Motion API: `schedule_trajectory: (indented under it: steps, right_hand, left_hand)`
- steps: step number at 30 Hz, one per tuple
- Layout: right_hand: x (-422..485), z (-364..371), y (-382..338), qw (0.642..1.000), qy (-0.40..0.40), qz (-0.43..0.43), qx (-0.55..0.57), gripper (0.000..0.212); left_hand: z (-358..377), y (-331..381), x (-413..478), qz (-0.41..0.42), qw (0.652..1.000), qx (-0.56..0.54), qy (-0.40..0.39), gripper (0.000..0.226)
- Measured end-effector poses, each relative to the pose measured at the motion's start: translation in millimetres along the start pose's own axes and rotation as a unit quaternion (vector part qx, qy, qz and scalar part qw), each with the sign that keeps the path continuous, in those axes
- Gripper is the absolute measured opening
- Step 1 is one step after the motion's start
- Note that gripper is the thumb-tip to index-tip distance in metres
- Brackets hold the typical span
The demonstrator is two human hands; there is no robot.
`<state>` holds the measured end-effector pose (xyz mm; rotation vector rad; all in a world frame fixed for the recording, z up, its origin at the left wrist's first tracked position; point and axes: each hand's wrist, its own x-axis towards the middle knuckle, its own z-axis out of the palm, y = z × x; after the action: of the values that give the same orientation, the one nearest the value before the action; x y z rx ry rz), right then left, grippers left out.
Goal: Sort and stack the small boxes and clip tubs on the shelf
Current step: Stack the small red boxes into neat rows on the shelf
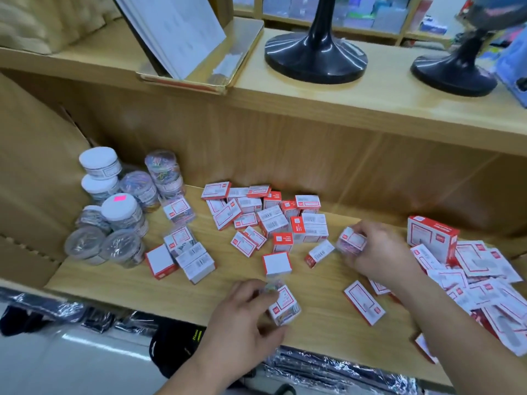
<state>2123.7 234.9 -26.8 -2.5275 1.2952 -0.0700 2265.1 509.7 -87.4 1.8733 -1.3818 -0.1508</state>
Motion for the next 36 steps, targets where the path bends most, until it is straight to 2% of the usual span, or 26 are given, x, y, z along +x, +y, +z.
schedule_trajectory:
  steps: [3,5,9,11,16,19,24,29,36]
  right_hand:
    - [-13,-21,-17,0.987,0.133,-0.025,0.081,0.046]
    - [-21,-38,-48,0.975,0.158,-0.062,0.141,0.045]
    - [-31,-29,-125,0.939,0.067,-0.128,0.311,0.041]
    - [-30,-3,-159,0.926,0.012,-0.141,0.351,0.044]
    - [-15,53,-224,0.927,-0.053,-0.181,0.323,0.044]
    - [-1,73,-253,0.939,-0.080,-0.183,0.281,0.054]
    - [16,86,-285,0.949,-0.065,-0.175,0.255,0.060]
    - [31,97,-317,0.962,-0.055,-0.162,0.212,0.048]
    - [21,105,-311,0.960,-0.041,-0.193,0.199,0.058]
  left_hand:
    - [-25,10,1,-0.012,0.999,0.003,0.042,0.054]
    - [-48,10,1,-0.032,0.997,0.008,0.075,0.054]
    - [-100,-9,-2,-0.076,0.989,0.036,0.124,0.054]
    - [-124,-26,-7,-0.085,0.984,0.065,0.145,0.053]
    - [-171,-66,-21,-0.131,0.969,0.111,0.177,0.048]
    - [-187,-90,-22,-0.139,0.965,0.146,0.170,0.049]
    - [-194,-127,-19,-0.158,0.957,0.206,0.130,0.048]
    - [-192,-138,-19,-0.136,0.942,0.270,0.145,0.045]
    - [-195,-139,-27,-0.181,0.933,0.282,0.133,0.052]
